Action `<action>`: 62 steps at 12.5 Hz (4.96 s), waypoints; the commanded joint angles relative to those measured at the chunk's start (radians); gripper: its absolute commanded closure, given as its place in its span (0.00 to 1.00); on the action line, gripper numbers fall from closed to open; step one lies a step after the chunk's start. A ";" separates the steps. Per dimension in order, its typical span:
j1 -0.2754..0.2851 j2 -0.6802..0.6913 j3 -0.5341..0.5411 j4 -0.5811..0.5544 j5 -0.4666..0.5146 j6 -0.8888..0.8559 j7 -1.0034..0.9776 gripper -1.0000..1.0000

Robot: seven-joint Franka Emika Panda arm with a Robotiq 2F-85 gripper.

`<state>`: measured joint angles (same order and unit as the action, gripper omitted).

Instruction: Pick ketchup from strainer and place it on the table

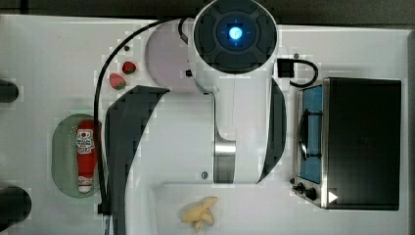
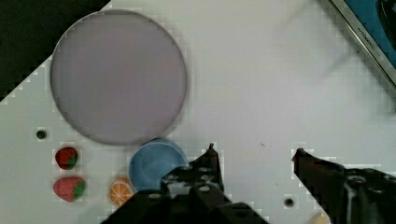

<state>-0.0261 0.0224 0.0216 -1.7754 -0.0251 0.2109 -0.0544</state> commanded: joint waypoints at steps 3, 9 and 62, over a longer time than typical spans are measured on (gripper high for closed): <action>-0.080 -0.266 0.106 -0.119 0.054 -0.186 0.057 0.00; -0.057 -0.225 0.291 -0.119 0.054 -0.173 0.062 0.00; -0.086 0.062 0.619 -0.228 -0.056 0.304 -0.007 0.44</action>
<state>-0.0375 0.0547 0.6909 -2.0137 -0.0984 0.5464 0.0445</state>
